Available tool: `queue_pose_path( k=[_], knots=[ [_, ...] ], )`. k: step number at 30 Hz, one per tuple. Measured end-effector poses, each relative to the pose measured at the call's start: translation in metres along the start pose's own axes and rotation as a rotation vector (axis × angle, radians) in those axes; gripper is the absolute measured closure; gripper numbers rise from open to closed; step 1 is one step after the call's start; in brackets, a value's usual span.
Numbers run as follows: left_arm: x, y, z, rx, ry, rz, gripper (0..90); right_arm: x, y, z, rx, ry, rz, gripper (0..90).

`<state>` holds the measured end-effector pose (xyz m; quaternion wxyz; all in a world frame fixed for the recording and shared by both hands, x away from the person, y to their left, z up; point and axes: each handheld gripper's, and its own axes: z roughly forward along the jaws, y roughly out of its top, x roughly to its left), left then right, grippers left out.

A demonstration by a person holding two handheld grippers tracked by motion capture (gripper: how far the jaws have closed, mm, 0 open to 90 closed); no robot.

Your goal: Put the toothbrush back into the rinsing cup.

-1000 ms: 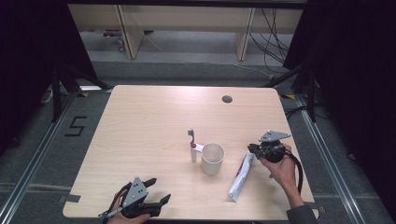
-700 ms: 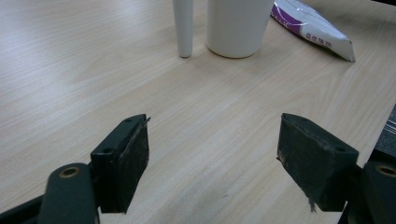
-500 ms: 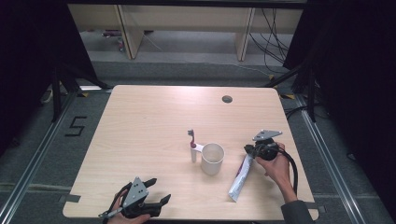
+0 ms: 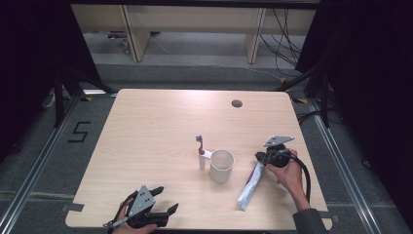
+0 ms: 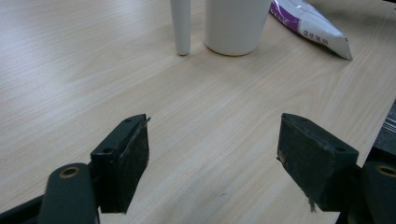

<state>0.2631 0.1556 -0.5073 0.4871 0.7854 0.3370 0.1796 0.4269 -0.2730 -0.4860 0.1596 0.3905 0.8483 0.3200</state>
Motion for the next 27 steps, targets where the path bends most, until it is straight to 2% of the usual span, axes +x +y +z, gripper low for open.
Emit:
queue_pose_path(
  k=[1,2,6,7,10,15,18,21,24,25,26,27],
  knots=[
    [0.000,0.000,0.000,0.000,0.000,0.000,24.6,-0.001,-0.001,0.001,-0.018,-0.011,-0.009,83.3],
    [0.000,0.000,0.000,0.000,0.000,0.000,24.6,-0.001,-0.001,-0.001,0.000,-0.009,0.011,83.2],
    [0.000,-0.001,0.001,-0.007,-0.005,-0.006,24.6,-0.004,-0.005,-0.007,0.015,-0.001,0.030,82.9],
    [0.000,-0.001,0.001,-0.005,-0.006,-0.005,24.5,-0.004,-0.007,-0.005,-0.012,-0.006,0.037,82.6],
    [0.000,-0.001,0.001,-0.004,-0.006,-0.001,24.7,-0.006,-0.010,-0.008,-0.003,-0.005,0.028,82.6],
    [0.000,-0.001,0.001,-0.004,-0.005,-0.003,24.7,-0.007,-0.014,-0.012,0.011,-0.005,0.055,82.6],
    [0.000,-0.001,0.001,-0.006,-0.005,-0.001,24.7,-0.008,-0.018,-0.013,-0.004,-0.012,0.049,82.6],
    [0.000,0.000,0.000,0.002,0.001,0.001,24.7,-0.008,-0.019,-0.018,0.032,-0.001,0.038,82.6],
    [-0.001,0.000,0.000,-0.004,0.000,-0.004,24.7,-0.004,-0.021,-0.018,0.014,-0.003,0.067,82.7],
    [-0.001,0.000,0.000,-0.004,0.000,-0.004,24.7,-0.004,-0.023,-0.022,0.030,-0.002,0.055,82.7],
    [-0.001,0.000,0.000,-0.005,0.000,-0.004,24.7,-0.006,-0.024,-0.022,0.020,-0.003,0.033,82.7],
    [-0.001,0.000,0.000,-0.005,0.000,-0.003,24.7,-0.005,-0.026,-0.023,0.026,0.001,0.047,82.7]
  ],
)
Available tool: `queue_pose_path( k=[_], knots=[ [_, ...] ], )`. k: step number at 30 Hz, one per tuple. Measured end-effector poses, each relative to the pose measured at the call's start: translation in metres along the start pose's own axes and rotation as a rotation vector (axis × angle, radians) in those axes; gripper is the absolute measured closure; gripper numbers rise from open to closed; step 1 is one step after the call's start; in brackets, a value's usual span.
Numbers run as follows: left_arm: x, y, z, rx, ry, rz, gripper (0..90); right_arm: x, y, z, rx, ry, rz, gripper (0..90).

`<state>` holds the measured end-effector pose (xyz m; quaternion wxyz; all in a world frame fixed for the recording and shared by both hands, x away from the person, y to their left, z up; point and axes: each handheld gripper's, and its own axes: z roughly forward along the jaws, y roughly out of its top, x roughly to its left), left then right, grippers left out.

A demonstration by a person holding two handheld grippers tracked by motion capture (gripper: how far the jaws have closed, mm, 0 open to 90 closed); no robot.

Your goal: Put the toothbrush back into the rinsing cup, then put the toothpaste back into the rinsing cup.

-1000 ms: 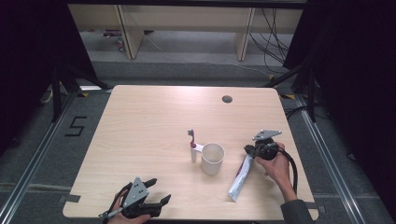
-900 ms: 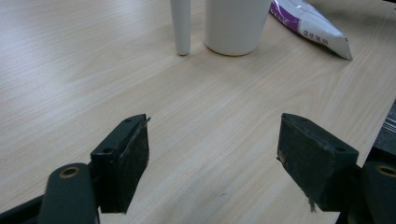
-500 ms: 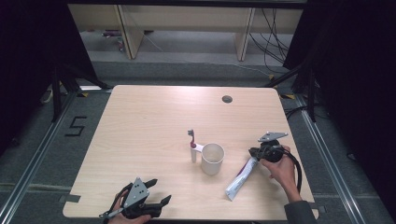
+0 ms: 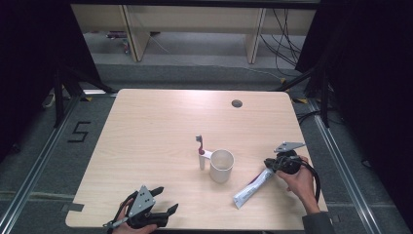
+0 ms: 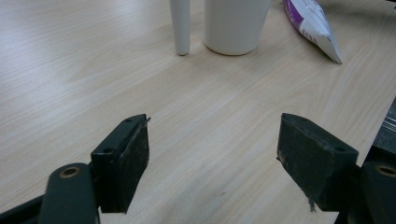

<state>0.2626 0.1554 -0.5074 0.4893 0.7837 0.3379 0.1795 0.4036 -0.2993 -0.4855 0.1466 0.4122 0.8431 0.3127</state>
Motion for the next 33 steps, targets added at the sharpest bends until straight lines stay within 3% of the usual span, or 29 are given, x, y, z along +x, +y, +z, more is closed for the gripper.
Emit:
queue_pose_path(
  k=[6,7,8,9,10,11,12,16,17,19,20,22,23,24,25,26,28,32,33],
  knots=[
    [0.000,0.000,0.000,0.001,-0.001,0.001,24.7,0.000,-0.007,-0.007,0.010,0.001,0.025,82.7],
    [0.000,0.000,0.000,0.001,0.000,-0.001,24.7,-0.003,-0.009,-0.010,0.011,-0.003,-0.005,82.7],
    [0.000,0.000,0.000,0.001,0.000,0.000,24.7,-0.002,-0.009,-0.012,0.027,0.009,0.016,82.7],
    [0.001,0.000,0.000,-0.001,-0.004,0.002,24.7,-0.003,-0.012,-0.010,-0.011,-0.005,0.000,82.7],
    [0.001,0.000,0.000,-0.001,-0.004,0.002,24.7,-0.003,-0.011,-0.013,0.023,-0.004,-0.008,82.7],
    [0.001,0.001,0.001,0.001,-0.006,-0.006,24.7,-0.002,-0.012,-0.013,-0.001,-0.008,0.014,82.7],
    [0.001,0.001,0.002,-0.001,-0.006,-0.007,24.7,-0.002,-0.014,-0.013,-0.006,-0.013,-0.003,82.7],
    [0.001,0.002,0.002,0.007,-0.007,-0.007,24.7,0.000,-0.017,-0.016,0.019,0.010,0.035,82.8],
    [0.001,0.002,0.003,0.004,-0.013,-0.005,24.7,-0.003,-0.020,-0.017,0.003,0.000,-0.004,82.8],
    [0.001,0.002,0.004,0.007,-0.010,-0.007,24.7,-0.002,-0.021,-0.017,0.004,0.002,0.010,82.8],
    [0.001,0.002,0.003,0.009,-0.010,-0.004,24.7,-0.001,-0.024,-0.020,0.027,0.008,0.042,82.8],
    [0.001,0.002,0.003,-0.005,-0.019,-0.007,24.7,-0.003,-0.027,-0.022,0.031,-0.001,0.028,82.8],
    [0.000,0.002,0.002,-0.002,-0.018,-0.004,24.7,-0.001,-0.028,-0.023,0.039,0.003,0.056,82.8],
    [0.000,0.003,0.001,-0.006,-0.021,-0.005,24.7,-0.004,-0.030,-0.022,0.013,-0.013,0.014,82.8],
    [0.000,0.002,0.001,-0.009,-0.023,0.002,24.7,0.000,-0.031,-0.025,0.040,-0.002,0.088,82.8],
    [0.000,0.002,0.001,-0.009,-0.023,0.002,24.7,0.000,-0.031,-0.025,0.040,-0.002,0.088,82.8],
    [0.001,0.002,-0.001,-0.006,-0.019,0.004,24.7,-0.002,-0.035,-0.029,0.040,-0.012,0.042,82.9],
    [0.002,0.002,-0.001,-0.007,-0.011,0.003,24.7,-0.002,-0.038,-0.035,0.038,-0.010,0.049,83.0],
    [0.002,0.002,-0.001,-0.001,-0.009,0.001,24.7,0.000,-0.042,-0.037,0.026,-0.003,0.084,83.2]
  ],
)
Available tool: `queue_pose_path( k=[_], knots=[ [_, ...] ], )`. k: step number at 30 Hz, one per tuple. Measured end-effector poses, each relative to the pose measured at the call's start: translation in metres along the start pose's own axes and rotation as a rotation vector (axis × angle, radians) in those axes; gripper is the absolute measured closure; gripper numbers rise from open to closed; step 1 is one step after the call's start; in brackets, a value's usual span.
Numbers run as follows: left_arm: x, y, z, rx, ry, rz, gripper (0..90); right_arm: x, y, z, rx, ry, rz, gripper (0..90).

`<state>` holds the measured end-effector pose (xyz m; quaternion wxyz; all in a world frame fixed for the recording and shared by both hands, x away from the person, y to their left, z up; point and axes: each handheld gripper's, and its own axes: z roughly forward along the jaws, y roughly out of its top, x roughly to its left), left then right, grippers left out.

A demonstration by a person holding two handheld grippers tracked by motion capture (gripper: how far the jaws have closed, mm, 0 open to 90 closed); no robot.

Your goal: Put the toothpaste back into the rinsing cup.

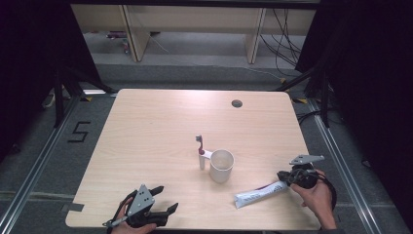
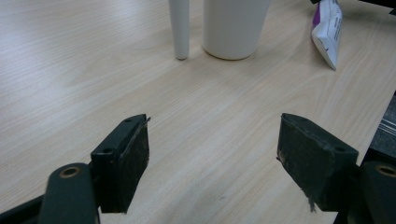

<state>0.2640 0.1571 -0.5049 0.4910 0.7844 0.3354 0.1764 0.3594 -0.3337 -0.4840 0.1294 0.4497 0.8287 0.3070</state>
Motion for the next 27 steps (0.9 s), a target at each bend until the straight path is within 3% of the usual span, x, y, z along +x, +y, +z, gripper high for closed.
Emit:
queue_pose_path(
  k=[1,2,3,4,5,7,8,10,11,12,13,15,16,17,20,21,22,23,25,27],
  knots=[
    [0.000,0.000,0.000,-0.002,0.001,-0.001,24.7,0.000,-0.001,-0.001,0.001,0.003,0.012,83.2],
    [-0.001,0.000,0.001,-0.007,-0.004,-0.002,24.6,-0.003,-0.002,-0.002,-0.004,-0.010,-0.032,83.4],
    [-0.001,0.000,0.001,-0.007,-0.004,-0.002,24.7,-0.003,-0.002,-0.002,-0.004,-0.010,-0.032,83.4],
    [-0.002,0.001,0.001,0.002,-0.007,0.008,24.6,-0.001,-0.004,-0.004,0.020,-0.006,-0.001,83.5],
    [-0.002,0.001,0.002,-0.004,-0.016,0.009,24.6,-0.001,-0.006,-0.004,0.031,-0.008,-0.006,83.6],
    [-0.003,0.000,0.002,0.000,-0.018,0.011,24.6,0.001,-0.009,-0.002,-0.007,0.002,0.035,83.8],
    [-0.004,0.000,0.001,0.006,-0.018,0.015,24.6,0.002,-0.010,-0.007,0.031,-0.003,0.037,83.8],
    [-0.004,0.000,0.002,0.003,-0.021,0.014,24.6,0.002,-0.011,-0.008,0.028,-0.001,0.019,83.9],
    [-0.004,-0.001,0.001,0.003,-0.020,0.011,24.6,0.007,-0.013,-0.008,0.014,-0.001,0.073,83.8],
    [-0.004,-0.001,0.001,0.002,-0.019,0.011,24.6,0.004,-0.013,-0.011,0.032,-0.003,0.011,83.8],
    [-0.004,-0.001,0.001,0.001,-0.017,0.012,24.6,0.008,-0.015,-0.010,0.009,0.002,0.034,83.8],
    [-0.004,-0.001,0.001,0.001,-0.017,0.011,24.6,0.016,-0.017,-0.015,0.051,0.007,0.057,83.8],
    [-0.005,-0.002,0.001,0.003,-0.017,0.013,24.6,0.015,-0.017,-0.016,0.057,0.008,0.017,83.8],
    [-0.005,-0.002,0.000,0.006,-0.018,0.014,24.7,0.017,-0.019,-0.014,0.035,0.011,0.018,83.6],
    [-0.005,-0.001,0.000,0.006,-0.013,0.016,24.7,0.019,-0.022,-0.021,0.069,0.011,-0.001,83.2],
    [-0.005,-0.001,0.000,0.007,-0.014,0.016,24.7,0.020,-0.024,-0.021,0.057,0.009,-0.002,83.1],
    [-0.005,-0.002,0.001,0.005,-0.019,0.016,24.6,0.024,-0.027,-0.021,0.030,0.010,0.036,82.7],
    [-0.005,-0.002,0.001,0.007,-0.019,0.016,24.6,0.021,-0.027,-0.022,0.020,0.007,-0.006,81.9],
    [-0.005,-0.002,0.001,0.005,-0.017,0.015,24.6,0.025,-0.027,-0.026,0.032,0.007,0.021,76.7],
    [-0.005,-0.002,0.001,0.011,-0.014,0.017,24.6,0.027,-0.025,-0.030,0.014,0.013,-0.030,69.4]
  ],
)
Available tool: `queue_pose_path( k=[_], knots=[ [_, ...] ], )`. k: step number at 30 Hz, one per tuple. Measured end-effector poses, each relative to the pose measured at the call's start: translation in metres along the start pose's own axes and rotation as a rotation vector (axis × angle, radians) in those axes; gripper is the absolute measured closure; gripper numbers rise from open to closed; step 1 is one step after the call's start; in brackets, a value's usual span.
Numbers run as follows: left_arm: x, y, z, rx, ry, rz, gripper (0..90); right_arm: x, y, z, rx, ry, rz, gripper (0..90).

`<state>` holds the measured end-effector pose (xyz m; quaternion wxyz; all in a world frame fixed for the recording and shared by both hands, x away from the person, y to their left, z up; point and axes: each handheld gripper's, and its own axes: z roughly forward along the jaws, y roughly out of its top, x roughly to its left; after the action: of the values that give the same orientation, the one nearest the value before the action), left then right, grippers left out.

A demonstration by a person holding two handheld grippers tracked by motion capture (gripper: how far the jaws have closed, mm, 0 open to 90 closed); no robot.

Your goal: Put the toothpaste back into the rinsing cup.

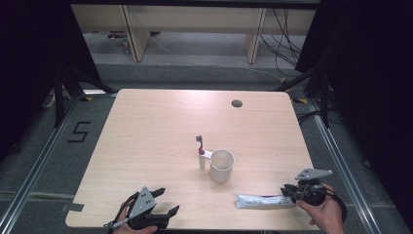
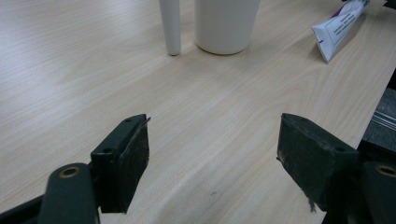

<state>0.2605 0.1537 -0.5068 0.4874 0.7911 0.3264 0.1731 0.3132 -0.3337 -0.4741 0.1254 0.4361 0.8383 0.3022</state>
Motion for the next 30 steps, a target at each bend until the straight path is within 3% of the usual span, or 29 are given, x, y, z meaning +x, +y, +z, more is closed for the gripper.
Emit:
queue_pose_path(
  k=[1,2,3,4,6,8,9,12,13,15,16,18,21,22,23,26,28,30],
  knots=[
    [0.000,0.000,0.000,0.003,0.000,0.001,24.6,0.004,0.003,-0.005,0.050,0.018,0.004,66.4],
    [0.000,0.000,0.001,-0.002,-0.002,0.001,24.6,0.006,0.004,-0.006,0.025,0.011,-0.055,64.9],
    [0.000,0.000,0.001,-0.002,-0.002,0.001,24.6,0.006,0.004,-0.006,0.025,0.011,-0.055,64.9],
    [0.000,-0.001,0.001,0.005,-0.002,0.002,24.7,0.015,0.009,-0.011,0.048,0.023,-0.108,58.2],
    [0.000,-0.001,0.001,0.003,-0.004,0.002,24.6,0.019,0.013,-0.012,0.067,0.038,-0.168,53.4],
    [0.001,-0.001,0.001,0.000,-0.004,-0.001,24.6,0.022,0.014,-0.012,0.087,0.038,-0.193,50.7],
    [0.001,-0.001,0.001,0.001,-0.002,-0.003,24.7,0.029,0.015,-0.010,0.103,0.043,-0.237,46.6],
    [0.000,-0.001,0.000,0.006,0.003,-0.003,24.6,0.034,0.016,-0.009,0.116,0.046,-0.253,45.2],
    [0.001,-0.001,0.000,0.005,0.003,-0.003,24.6,0.037,0.018,-0.009,0.147,0.050,-0.285,41.7],
    [0.001,-0.001,0.001,0.003,0.005,-0.006,24.6,0.039,0.018,-0.009,0.159,0.039,-0.294,41.5],
    [0.001,-0.002,0.001,0.002,-0.001,-0.008,24.6,0.043,0.019,-0.006,0.187,0.047,-0.322,41.2],
    [0.002,-0.002,0.001,0.010,0.001,-0.004,24.7,0.044,0.020,-0.002,0.193,0.045,-0.373,43.6],
    [0.003,-0.002,0.001,0.014,0.013,-0.017,24.6,0.046,0.021,0.002,0.230,0.040,-0.388,44.0],
    [0.003,-0.003,0.001,0.011,0.009,-0.018,24.6,0.047,0.023,0.008,0.252,0.042,-0.423,46.0],
    [0.003,-0.002,0.000,0.007,0.011,-0.019,24.7,0.049,0.023,0.009,0.267,0.037,-0.412,46.6],
    [0.005,-0.002,-0.001,0.008,0.020,-0.020,24.6,0.050,0.027,0.016,0.284,0.039,-0.453,48.2],
    [0.005,-0.002,-0.001,0.013,0.017,-0.017,24.7,0.051,0.029,0.017,0.298,0.034,-0.447,48.7],
    [0.005,-0.002,0.000,0.010,0.013,-0.016,24.7,0.053,0.033,0.023,0.333,0.054,-0.470,52.0]
  ],
)
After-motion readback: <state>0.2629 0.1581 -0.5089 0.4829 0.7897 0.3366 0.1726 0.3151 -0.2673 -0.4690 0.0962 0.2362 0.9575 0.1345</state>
